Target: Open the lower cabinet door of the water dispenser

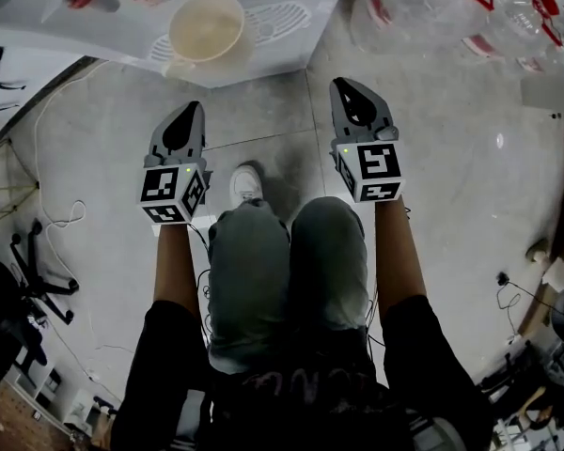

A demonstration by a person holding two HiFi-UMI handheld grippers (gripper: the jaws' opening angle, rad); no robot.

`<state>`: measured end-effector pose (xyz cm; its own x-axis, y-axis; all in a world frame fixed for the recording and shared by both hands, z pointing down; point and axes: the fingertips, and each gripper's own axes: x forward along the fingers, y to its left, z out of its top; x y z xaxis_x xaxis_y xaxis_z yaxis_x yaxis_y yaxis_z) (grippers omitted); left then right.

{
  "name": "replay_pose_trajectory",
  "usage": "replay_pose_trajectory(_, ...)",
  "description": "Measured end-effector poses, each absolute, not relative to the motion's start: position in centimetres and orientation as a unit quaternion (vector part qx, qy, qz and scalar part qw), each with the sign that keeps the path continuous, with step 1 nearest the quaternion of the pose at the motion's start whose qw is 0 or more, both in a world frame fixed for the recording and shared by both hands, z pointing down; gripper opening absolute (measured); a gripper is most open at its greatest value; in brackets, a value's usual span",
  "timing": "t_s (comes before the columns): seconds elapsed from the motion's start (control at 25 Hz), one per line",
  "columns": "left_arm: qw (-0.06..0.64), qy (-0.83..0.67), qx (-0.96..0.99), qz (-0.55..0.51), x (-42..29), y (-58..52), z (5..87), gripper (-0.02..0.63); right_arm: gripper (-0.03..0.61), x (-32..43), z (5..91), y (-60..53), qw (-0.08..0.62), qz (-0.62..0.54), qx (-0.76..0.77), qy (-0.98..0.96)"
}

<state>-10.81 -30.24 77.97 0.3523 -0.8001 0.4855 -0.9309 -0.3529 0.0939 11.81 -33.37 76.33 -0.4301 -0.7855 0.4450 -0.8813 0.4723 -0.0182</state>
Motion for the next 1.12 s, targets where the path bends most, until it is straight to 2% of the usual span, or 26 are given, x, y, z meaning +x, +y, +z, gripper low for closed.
replay_pose_trajectory(0.24,0.168,-0.539,0.804,0.184,-10.9,-31.0,81.8,0.012,0.045,11.8,80.3,-35.0,0.189,0.114,0.490,-0.843)
replay_pose_trajectory(0.48,0.163,-0.541,0.803,0.189,-11.1,-30.8,84.6,0.012,0.104,11.9,83.6,-36.1,0.182,0.120,0.474,-0.853)
replay_pose_trajectory(0.76,0.154,-0.529,0.810,0.203,-10.9,-30.9,87.2,0.012,0.245,10.5,86.2,-38.2,0.175,0.117,0.425,-0.880)
replay_pose_trajectory(0.84,0.154,-0.524,0.811,0.210,-11.0,-30.6,88.1,0.012,0.266,9.8,86.7,-38.9,0.182,0.108,0.405,-0.889)
replay_pose_trajectory(1.12,0.168,-0.516,0.809,0.227,-11.9,-29.9,90.6,0.012,0.279,8.3,86.8,-42.0,0.171,0.102,0.386,-0.900)
